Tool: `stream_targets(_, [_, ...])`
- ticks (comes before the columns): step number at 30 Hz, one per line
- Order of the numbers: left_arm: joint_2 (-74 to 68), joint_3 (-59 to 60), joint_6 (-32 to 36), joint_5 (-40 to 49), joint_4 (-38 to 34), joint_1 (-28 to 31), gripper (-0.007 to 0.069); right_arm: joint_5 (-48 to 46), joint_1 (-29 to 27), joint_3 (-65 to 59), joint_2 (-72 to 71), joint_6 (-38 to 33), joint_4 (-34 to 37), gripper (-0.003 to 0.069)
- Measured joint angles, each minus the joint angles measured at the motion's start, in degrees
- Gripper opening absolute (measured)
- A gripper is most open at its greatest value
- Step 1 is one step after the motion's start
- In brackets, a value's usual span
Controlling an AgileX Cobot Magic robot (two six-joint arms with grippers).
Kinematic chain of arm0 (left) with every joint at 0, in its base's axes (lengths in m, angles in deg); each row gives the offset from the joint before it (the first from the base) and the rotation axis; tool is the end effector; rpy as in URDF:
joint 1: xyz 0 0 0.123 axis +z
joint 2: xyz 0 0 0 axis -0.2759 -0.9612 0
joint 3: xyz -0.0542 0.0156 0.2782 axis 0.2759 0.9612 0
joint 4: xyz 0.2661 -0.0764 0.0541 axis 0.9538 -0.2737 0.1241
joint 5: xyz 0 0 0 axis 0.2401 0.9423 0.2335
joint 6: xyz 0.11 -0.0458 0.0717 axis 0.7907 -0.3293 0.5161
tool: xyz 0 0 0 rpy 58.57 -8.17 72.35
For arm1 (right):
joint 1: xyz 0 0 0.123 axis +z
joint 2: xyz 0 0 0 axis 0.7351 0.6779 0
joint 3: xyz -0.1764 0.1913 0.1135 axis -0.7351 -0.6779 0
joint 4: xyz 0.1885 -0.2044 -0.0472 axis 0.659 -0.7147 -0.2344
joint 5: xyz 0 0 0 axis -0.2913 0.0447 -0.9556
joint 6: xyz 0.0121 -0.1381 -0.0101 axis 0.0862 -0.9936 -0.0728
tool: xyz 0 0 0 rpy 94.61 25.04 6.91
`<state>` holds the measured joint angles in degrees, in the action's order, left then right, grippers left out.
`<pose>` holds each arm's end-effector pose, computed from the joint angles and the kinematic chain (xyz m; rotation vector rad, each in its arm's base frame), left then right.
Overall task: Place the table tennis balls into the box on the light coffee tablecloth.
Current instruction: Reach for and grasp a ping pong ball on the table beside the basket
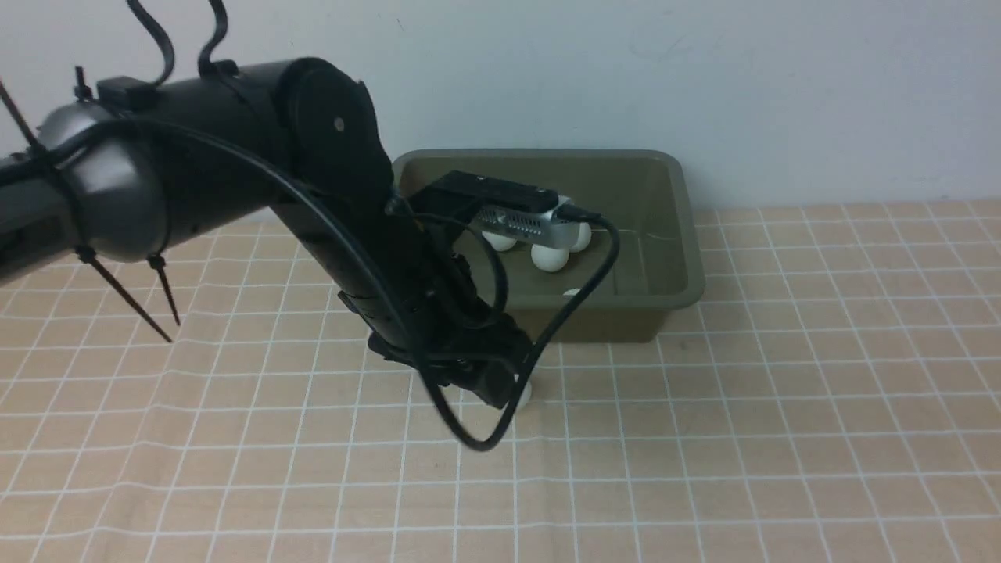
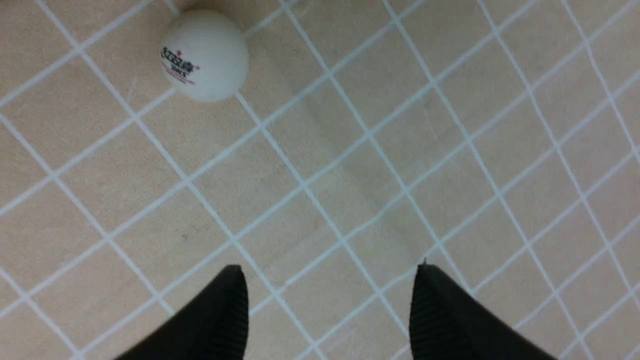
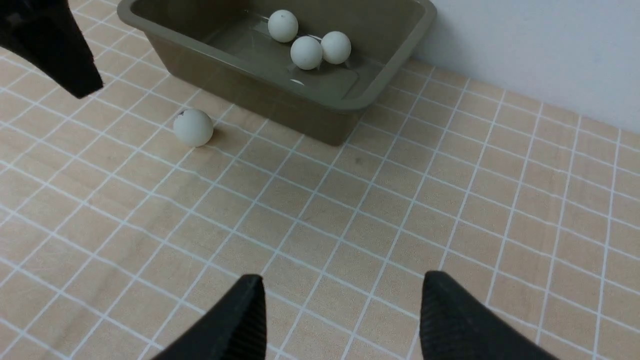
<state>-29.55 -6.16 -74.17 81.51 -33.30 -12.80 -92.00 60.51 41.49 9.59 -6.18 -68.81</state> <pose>0.3369 -0.2301 0.2061 0.7396 2.7625 -0.5190 0.1278 0.0512 0.3066 -0.4894 2.1226 0.2102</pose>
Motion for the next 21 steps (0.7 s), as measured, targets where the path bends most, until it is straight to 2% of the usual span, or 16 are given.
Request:
stream_targets(4, [-2.08, 0.06, -3.39, -3.41, 1.18, -1.46, 0.0361, 0.11, 0.00, 0.00, 0.00, 0.00, 0.00, 0.0389])
stream_targets(13, [-10.04, 0.06, -2.00, -12.67, 2.79, -6.19, 0.0360, 0.46, 0.00, 0.00, 0.00, -1.03, 0.00, 0.0389])
stream_targets(21, [-8.72, 0.12, -2.49, -14.32, 6.03, -6.31, 0.0292, 0.46, 0.00, 0.00, 0.00, -1.33, 0.00, 0.0389])
